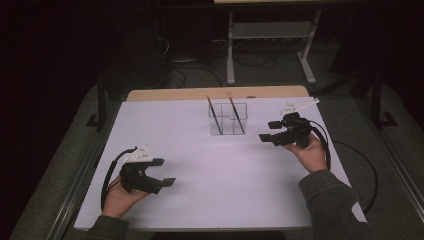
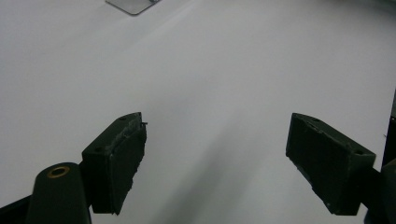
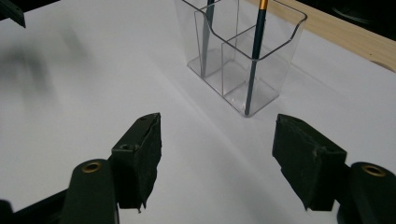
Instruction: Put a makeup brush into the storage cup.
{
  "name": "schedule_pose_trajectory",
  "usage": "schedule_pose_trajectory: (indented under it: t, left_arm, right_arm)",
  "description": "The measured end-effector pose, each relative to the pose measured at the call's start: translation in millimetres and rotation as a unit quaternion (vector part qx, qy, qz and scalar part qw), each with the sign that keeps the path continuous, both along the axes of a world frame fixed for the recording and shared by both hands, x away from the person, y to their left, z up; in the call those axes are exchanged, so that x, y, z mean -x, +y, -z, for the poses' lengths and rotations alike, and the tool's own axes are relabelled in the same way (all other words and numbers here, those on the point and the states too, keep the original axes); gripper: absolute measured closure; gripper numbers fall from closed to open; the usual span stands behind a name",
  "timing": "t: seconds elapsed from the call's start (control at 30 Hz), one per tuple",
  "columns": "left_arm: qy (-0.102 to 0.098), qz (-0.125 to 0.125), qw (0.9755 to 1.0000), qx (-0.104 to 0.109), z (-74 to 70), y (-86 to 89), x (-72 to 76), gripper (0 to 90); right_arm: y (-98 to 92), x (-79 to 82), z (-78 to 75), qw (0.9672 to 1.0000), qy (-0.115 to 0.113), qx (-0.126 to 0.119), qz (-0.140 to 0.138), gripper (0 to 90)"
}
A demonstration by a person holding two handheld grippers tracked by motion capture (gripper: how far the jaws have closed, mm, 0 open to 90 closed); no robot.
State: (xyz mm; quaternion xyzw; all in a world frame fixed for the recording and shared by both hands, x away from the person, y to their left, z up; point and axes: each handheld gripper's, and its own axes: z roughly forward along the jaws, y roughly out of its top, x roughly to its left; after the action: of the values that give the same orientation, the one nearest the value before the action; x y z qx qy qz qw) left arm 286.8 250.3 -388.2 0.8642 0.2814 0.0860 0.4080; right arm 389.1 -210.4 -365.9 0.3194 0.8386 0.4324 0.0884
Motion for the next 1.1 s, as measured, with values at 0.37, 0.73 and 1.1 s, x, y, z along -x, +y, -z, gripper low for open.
schedule_pose_trajectory:
  t: [0.37, 0.73, 1.1]
  left_arm:
    - [0.005, -0.005, 1.0, 0.004, 0.5, 1.2, 0.7, 18.6]
    - [0.003, -0.005, 1.0, 0.001, 1.8, 1.1, -0.2, 18.4]
    - [0.006, -0.009, 0.9999, 0.001, 1.9, 2.1, 0.2, 18.4]
  right_arm:
    - [-5.2, 11.6, 1.5, 0.9999, -0.004, -0.008, 0.005, 28.1]
    - [-10.7, 22.1, 7.6, 0.9998, -0.008, -0.014, 0.008, 26.6]
    - [-14.0, 32.5, 11.1, 0.9998, -0.009, -0.018, 0.009, 25.6]
